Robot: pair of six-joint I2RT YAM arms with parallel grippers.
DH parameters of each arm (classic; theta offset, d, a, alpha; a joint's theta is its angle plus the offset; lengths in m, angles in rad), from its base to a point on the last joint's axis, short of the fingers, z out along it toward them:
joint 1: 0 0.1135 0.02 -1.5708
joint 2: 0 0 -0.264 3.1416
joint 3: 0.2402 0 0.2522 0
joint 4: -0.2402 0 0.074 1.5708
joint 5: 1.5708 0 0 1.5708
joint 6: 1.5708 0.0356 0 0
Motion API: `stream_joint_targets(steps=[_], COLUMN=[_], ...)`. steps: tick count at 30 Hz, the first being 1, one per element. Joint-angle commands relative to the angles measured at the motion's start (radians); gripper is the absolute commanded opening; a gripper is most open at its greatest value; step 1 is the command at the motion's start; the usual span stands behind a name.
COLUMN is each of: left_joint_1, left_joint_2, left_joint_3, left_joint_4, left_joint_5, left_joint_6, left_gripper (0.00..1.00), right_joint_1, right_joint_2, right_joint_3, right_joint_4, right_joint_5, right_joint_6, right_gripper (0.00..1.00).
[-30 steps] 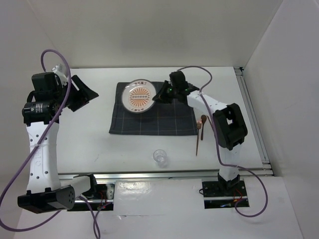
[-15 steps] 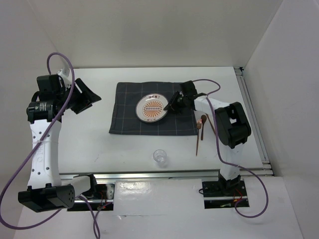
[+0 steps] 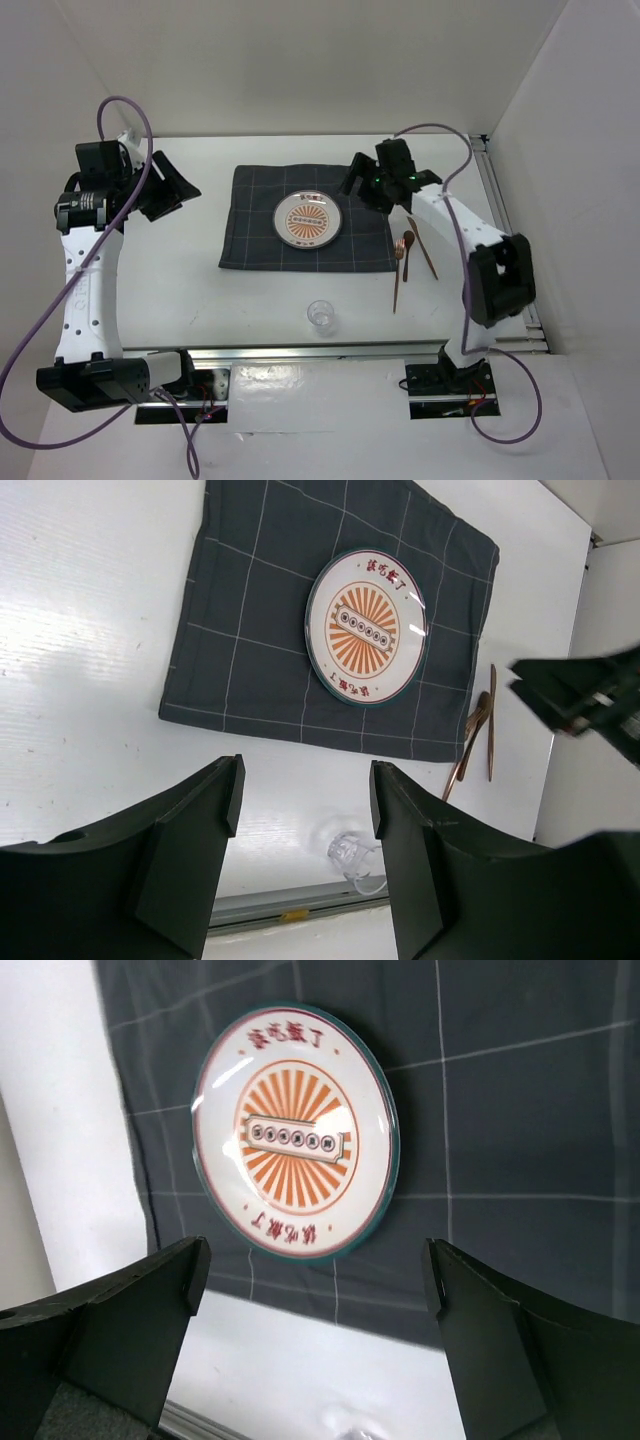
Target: Set the dinner table for one person
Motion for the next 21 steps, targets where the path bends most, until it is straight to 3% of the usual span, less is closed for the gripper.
stream_joint_targets(steps=[1,4,6,11,14,21], left_joint_1=[-0.002,-0.002,-0.002,-0.002,-0.002,-0.022], left_joint_2=[0.002,0.026,0.037,0.046,0.046,0.046], left_joint_3=[0.047,0.056,0.065,0.041,0.021,0.012], left_joint_4=[0.009,0.009,0.009,0.035,0.049,0.049], left_joint_5=[-0.003,-0.017,-0.033,-0.022,-0.022,-0.022], left_joint_6=[0.047,0.069,0.069,0.069,0.069,0.069], left_gripper=[0.70,0.70,0.70,0.70,0.70,0.70], right_joint_1=[0.004,0.096,0.206,0.470,0.545,0.564], right_joint_2=[-0.215,-0.327,-0.357,-0.466,-0.486,-0.397], right_joint_3=[0.000,-0.112,-0.167,-0.334,-0.403,-0.422], right_joint_4=[-0.148,-0.235,-0.323,-0.429,-0.379,-0.293], right_joint_5=[0.106,0.068,0.077,0.136,0.098,0.098], right_joint_6=[-0.166,-0.295,-0.296,-0.087,-0.029,-0.021], right_gripper=[1.00,0.98,0.96,0.96,0.94,0.90])
